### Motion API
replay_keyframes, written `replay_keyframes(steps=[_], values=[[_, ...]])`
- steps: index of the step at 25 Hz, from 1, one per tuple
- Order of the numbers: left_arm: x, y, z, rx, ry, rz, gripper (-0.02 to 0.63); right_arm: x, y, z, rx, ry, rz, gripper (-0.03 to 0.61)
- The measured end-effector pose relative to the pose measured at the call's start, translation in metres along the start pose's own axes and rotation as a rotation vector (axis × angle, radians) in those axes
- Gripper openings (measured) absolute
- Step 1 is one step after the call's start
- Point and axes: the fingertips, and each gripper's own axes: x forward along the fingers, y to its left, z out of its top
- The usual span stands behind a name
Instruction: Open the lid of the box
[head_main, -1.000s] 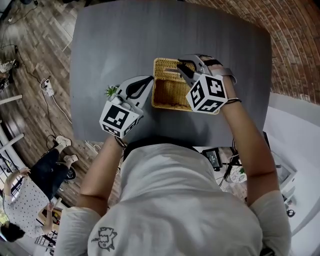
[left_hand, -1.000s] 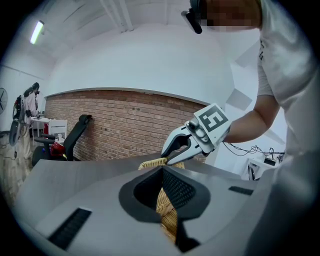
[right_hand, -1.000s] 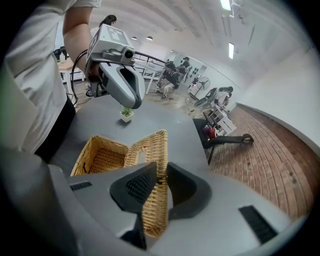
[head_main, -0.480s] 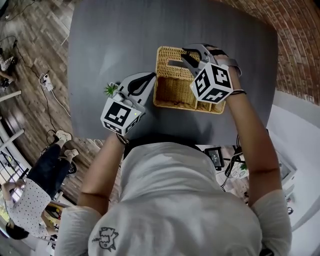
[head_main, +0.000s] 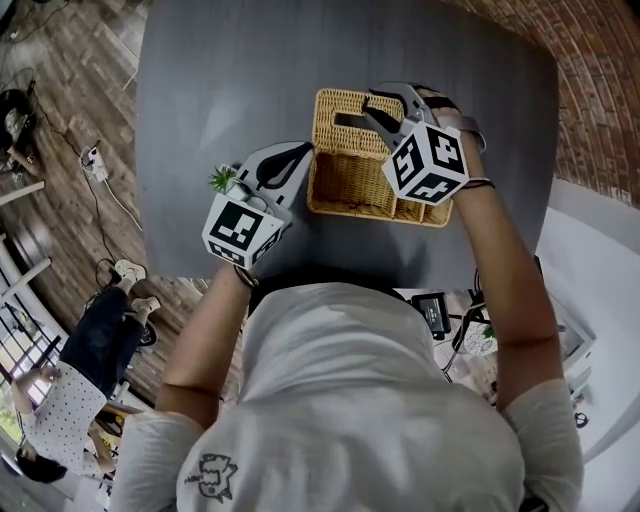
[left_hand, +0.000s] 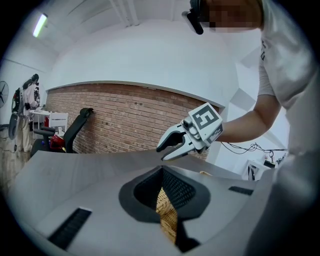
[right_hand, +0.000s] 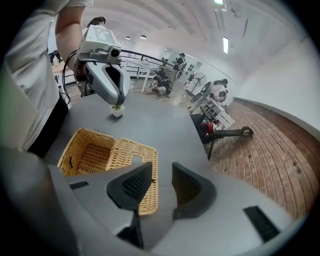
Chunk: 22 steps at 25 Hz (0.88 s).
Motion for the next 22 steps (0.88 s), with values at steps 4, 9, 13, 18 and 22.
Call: replay_keyframes(steps=[4, 9, 13, 18, 22], values=[[-0.003, -0.007, 0.006, 0.012, -0.009, -0.001, 0.011, -0.011, 0.007, -0.001, 0.014, -0.005, -0.015, 0.135], [-0.011, -0.018, 0.014, 0.036, -0.017, 0.004, 0.011, -0.028, 0.022, 0.001, 0.04, -0.025, -0.04, 0.137], [-0.021, -0.031, 0.022, 0.063, -0.033, 0.007, 0.011, -0.044, 0.04, 0.005, 0.049, -0.042, -0.057, 0.137], [-0.037, -0.052, 0.029, 0.086, -0.047, 0.015, 0.011, -0.065, 0.066, 0.007, 0.087, -0.062, -0.065, 0.137], [-0.052, -0.071, 0.03, 0.097, -0.056, 0.015, 0.011, -0.082, 0.085, 0.011, 0.127, -0.085, -0.082, 0.137]])
